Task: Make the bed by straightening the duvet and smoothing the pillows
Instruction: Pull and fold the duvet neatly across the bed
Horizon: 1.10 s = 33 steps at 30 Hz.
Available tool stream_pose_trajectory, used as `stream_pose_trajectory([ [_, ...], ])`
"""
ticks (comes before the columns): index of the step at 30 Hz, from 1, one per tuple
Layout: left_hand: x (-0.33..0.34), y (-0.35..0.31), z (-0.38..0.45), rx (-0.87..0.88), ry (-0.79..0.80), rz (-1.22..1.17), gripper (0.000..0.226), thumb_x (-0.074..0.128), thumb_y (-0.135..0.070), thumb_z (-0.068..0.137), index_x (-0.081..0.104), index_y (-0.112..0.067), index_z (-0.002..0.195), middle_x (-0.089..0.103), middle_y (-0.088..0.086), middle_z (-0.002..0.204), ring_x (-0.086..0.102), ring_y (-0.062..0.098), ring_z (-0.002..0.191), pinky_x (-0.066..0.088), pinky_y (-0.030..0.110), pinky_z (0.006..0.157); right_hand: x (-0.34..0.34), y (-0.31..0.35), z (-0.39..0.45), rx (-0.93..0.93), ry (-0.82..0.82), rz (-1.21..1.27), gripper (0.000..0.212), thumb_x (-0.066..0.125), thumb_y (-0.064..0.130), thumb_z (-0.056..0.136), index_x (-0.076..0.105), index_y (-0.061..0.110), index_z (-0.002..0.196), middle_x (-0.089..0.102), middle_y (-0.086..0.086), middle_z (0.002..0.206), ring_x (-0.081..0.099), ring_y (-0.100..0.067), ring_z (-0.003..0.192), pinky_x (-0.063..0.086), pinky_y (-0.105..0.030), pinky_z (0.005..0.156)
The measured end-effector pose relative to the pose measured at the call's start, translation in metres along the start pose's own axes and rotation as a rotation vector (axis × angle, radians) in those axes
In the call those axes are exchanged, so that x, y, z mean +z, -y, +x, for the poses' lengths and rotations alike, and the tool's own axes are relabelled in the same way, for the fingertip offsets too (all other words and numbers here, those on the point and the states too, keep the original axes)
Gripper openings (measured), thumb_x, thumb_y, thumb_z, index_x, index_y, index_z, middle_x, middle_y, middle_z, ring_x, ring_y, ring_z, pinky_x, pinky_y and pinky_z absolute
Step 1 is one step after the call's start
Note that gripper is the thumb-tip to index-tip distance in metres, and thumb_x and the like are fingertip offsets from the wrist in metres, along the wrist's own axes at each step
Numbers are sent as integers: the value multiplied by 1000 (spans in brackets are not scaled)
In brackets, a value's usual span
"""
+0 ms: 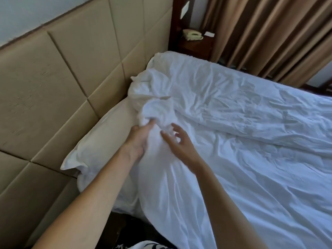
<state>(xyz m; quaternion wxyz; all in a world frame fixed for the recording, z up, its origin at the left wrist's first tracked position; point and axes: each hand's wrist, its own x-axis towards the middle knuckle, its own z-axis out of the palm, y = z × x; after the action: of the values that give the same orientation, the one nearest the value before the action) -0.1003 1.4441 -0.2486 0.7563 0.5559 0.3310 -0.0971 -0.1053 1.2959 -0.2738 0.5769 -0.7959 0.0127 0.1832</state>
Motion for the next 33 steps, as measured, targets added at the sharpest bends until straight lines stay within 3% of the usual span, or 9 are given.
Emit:
stream_pose_trajectory([
  [4,65,-45,-44,-64,87,-339,16,54,-16,100,62,-3,104,67,13,88,65,25,80,55,41,81,-30,-26,-56,-204,72,-325,119,74,77,59,14,38,153,31,18,156,37,-5,138,37,-34,110],
  [8,119,-45,-79,57,179,-274,10,55,-6,98,59,-3,89,63,8,80,61,20,77,54,29,65,-75,-47,-55,-92,-236,-326,55,56,63,83,65,10,97,71,-11,101,67,-31,97,51,-39,77],
  [10,131,-29,-86,307,279,51,19,67,-14,92,57,-9,108,62,6,99,59,18,96,54,24,78,-99,-51,-57,-31,-269,-133,48,54,51,89,62,8,71,69,-10,73,68,-28,74,49,-36,62],
  [13,133,-13,-87,767,455,1123,93,80,-45,77,25,-35,151,21,-4,159,23,16,145,24,36,120,-132,-48,-71,1,-221,56,42,51,37,100,58,13,67,55,3,57,52,-9,52,39,-23,48],
  [17,135,-1,-85,950,547,2093,118,71,-75,61,7,-40,154,6,-5,164,-10,17,151,-8,47,120,-163,-31,-74,-26,-86,151,42,51,37,100,67,4,80,61,-6,70,58,-14,62,44,-27,56],
  [21,152,1,-79,1052,462,2100,118,72,-69,64,8,-29,155,36,1,150,30,22,142,12,43,120,-188,-10,-60,-44,-60,158,45,54,37,98,66,-5,85,59,-12,76,58,-20,68,45,-32,59],
  [25,177,-10,-62,1380,182,1933,30,51,-27,97,51,-16,125,67,3,106,65,26,96,47,35,78,-203,15,-41,-95,-80,104,44,58,41,95,68,2,76,64,-5,67,62,-13,65,49,-33,58],
  [28,192,-51,-44,1408,44,1849,20,43,-19,99,57,-14,112,68,6,107,67,30,94,46,36,70,-215,33,-25,-228,-114,86,26,58,52,92,64,28,86,62,17,78,60,1,73,45,-19,63],
  [33,225,-133,11,1275,-192,1627,17,46,-10,93,56,-7,106,66,23,101,62,46,93,47,45,71,-235,10,32,-120,-13,-505,96,72,69,67,32,29,144,52,3,134,52,-20,120,46,-42,98],
])
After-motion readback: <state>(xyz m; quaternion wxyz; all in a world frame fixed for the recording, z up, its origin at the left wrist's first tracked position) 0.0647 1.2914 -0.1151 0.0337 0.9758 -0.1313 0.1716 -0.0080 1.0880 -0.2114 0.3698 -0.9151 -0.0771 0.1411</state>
